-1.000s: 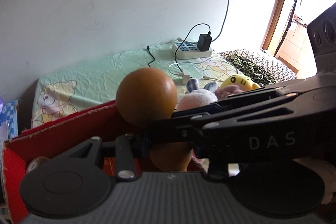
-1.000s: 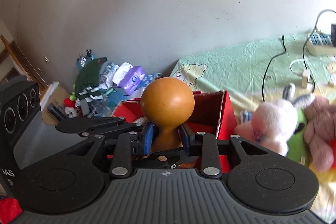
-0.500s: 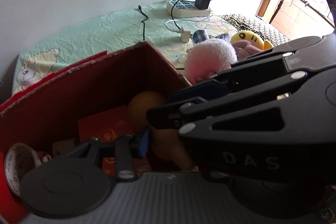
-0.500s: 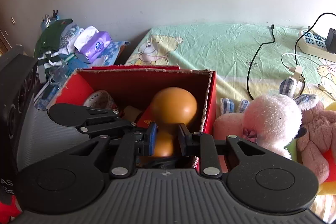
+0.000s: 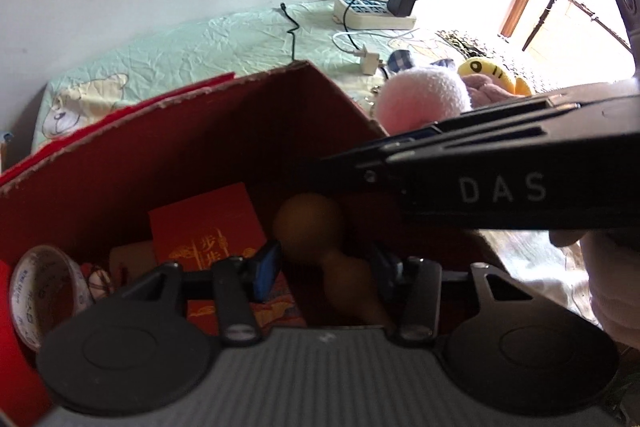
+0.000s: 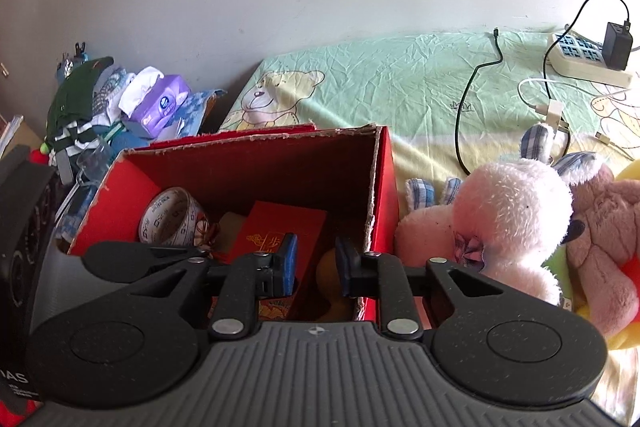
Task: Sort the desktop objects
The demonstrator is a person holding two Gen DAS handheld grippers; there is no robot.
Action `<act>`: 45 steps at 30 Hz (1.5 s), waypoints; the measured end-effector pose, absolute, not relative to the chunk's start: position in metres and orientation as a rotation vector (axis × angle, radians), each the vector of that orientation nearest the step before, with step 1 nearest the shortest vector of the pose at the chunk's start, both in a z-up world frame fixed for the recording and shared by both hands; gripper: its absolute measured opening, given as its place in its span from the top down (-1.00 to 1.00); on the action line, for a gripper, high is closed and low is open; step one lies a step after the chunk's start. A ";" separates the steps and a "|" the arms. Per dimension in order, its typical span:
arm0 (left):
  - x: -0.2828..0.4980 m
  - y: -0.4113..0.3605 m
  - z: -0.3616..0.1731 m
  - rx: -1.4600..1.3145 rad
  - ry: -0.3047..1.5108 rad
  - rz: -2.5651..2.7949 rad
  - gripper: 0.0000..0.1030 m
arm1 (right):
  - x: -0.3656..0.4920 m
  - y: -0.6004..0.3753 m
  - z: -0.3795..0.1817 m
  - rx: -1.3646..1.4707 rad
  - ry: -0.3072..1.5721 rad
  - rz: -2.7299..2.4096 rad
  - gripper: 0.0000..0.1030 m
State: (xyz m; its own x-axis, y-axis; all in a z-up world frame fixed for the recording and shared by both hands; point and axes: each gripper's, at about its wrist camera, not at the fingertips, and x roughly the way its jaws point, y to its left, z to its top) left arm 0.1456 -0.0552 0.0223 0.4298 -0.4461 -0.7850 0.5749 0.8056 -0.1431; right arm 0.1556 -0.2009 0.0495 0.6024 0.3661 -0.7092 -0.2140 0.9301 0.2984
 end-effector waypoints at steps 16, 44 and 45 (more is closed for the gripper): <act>0.180 -0.020 0.013 0.147 0.984 -0.277 -0.18 | 0.164 -0.166 0.044 0.121 0.812 0.286 0.50; 0.186 -0.023 0.004 0.173 1.024 -0.152 -0.54 | 0.171 -0.152 0.031 0.063 0.724 0.174 0.51; 0.186 -0.023 0.004 0.175 1.023 -0.147 -0.55 | 0.171 -0.152 0.031 0.064 0.723 0.174 0.51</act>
State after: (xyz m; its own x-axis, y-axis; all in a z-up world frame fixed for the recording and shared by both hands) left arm 0.1856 -0.0230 0.0041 0.5134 -0.0397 -0.8572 0.2033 0.9761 0.0766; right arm 0.1712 -0.1518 0.0309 0.7364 0.1798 -0.6522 -0.1359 0.9837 0.1177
